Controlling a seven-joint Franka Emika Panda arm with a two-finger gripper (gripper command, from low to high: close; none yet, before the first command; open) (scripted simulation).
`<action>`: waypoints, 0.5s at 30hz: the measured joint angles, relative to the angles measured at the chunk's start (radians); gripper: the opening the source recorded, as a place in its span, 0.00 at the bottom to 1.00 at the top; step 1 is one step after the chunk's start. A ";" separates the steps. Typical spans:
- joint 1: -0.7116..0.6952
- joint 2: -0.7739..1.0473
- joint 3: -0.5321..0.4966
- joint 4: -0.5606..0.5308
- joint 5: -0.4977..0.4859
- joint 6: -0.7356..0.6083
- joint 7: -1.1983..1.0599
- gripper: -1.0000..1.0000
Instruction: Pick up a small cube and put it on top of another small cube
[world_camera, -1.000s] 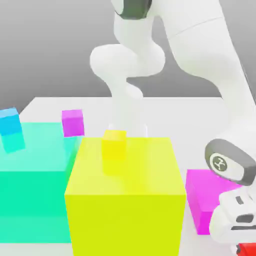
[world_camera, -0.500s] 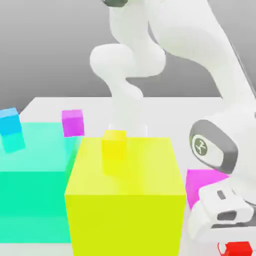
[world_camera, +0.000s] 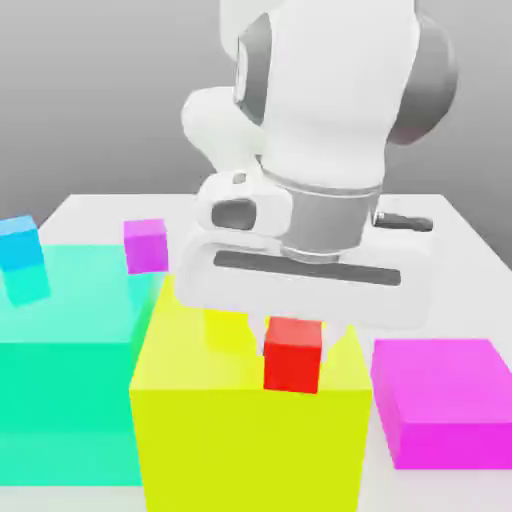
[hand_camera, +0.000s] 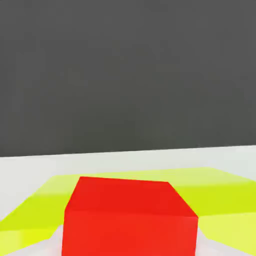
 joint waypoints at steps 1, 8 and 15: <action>-0.006 -0.037 -0.012 -0.019 0.021 -0.022 -0.014 0.00; -0.046 -0.291 -0.138 -0.149 0.165 -0.177 -0.113 0.00; -0.035 -0.390 -0.073 -0.302 0.190 -0.080 0.004 0.00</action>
